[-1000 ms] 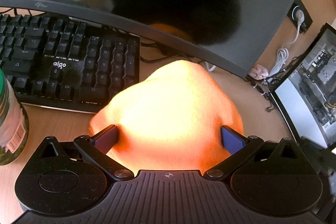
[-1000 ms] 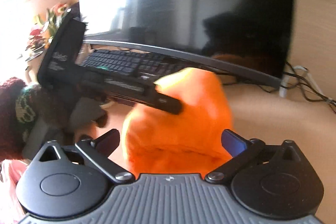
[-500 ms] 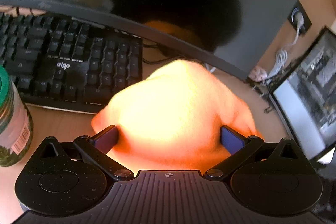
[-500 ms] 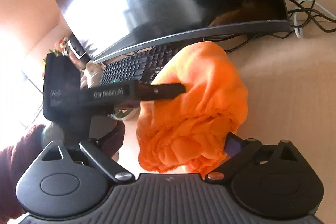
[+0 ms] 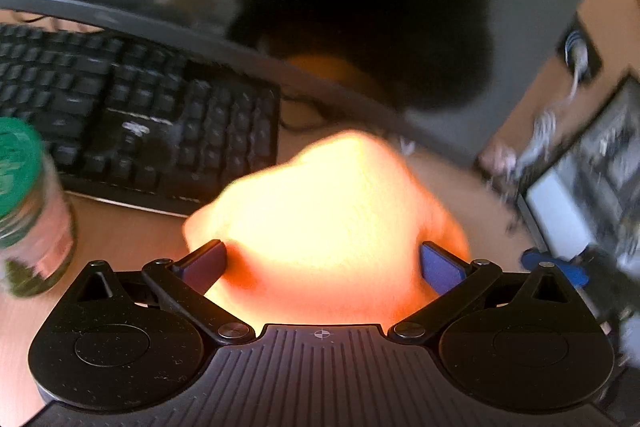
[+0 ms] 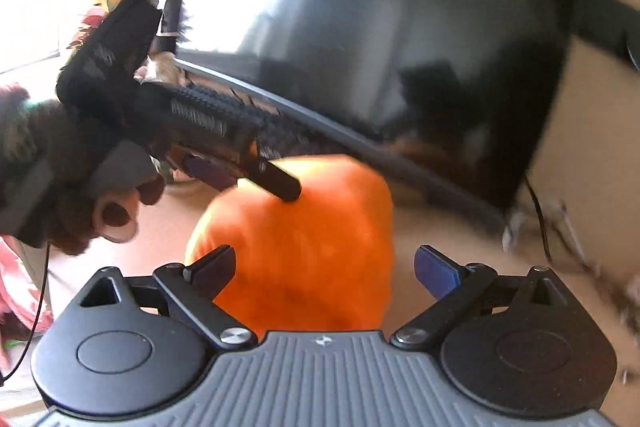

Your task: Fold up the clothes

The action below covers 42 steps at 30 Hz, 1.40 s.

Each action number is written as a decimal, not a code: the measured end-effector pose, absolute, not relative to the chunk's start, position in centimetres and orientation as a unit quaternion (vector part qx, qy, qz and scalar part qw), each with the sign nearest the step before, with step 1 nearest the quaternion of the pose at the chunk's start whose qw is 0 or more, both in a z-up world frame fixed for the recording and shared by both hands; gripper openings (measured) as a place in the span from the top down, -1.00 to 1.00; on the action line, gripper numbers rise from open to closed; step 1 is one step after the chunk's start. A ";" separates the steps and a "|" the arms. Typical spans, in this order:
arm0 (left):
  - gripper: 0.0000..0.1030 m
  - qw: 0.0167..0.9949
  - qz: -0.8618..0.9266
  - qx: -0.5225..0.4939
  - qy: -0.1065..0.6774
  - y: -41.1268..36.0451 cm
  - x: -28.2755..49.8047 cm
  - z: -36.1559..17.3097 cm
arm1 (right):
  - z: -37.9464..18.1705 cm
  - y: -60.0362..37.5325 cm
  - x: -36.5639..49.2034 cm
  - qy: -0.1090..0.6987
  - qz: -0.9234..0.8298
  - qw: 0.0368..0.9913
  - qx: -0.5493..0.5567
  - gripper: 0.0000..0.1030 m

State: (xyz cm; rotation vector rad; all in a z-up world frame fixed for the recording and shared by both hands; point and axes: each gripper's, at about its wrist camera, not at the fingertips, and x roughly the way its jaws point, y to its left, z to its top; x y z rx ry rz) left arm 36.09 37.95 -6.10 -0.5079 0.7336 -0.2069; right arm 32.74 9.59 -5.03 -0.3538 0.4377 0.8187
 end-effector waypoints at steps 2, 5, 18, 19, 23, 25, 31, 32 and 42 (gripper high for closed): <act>-1.00 0.896 -0.100 -0.284 0.328 38.3 34.7 -5.1 | -5.7 10.2 33.6 0.211 0.399 0.877 -0.166 -0.88; -1.00 0.895 -0.117 -0.299 0.310 37.3 33.9 -4.2 | -8.1 11.0 35.2 0.239 0.407 0.863 -0.179 -0.88; -1.00 0.894 -0.101 -0.223 0.374 34.6 36.9 -8.5 | -10.9 11.0 35.3 0.262 0.417 0.848 -0.195 -1.00; -1.00 0.895 -0.105 -0.217 0.374 34.5 36.9 -8.6 | -11.1 11.2 35.1 0.261 0.412 0.850 -0.200 -1.00; -1.00 0.899 -0.122 -0.198 0.371 34.5 37.4 -8.9 | -11.5 11.4 35.2 0.270 0.390 0.859 -0.193 -1.00; -1.00 0.902 -0.129 -0.190 0.365 34.4 37.3 -9.0 | -11.3 11.2 35.5 0.280 0.381 0.861 -0.186 -1.00; -1.00 0.912 -0.129 -0.195 0.336 34.9 35.7 -8.0 | -9.6 9.2 35.3 0.296 0.368 0.869 -0.145 -1.00; -1.00 0.914 -0.124 -0.204 0.327 35.2 35.1 -7.5 | -9.1 8.4 35.2 0.296 0.367 0.872 -0.132 -1.00; -1.00 0.938 0.042 -0.195 0.283 32.1 25.5 -5.1 | -7.5 2.5 31.9 0.292 0.341 0.890 -0.078 -1.00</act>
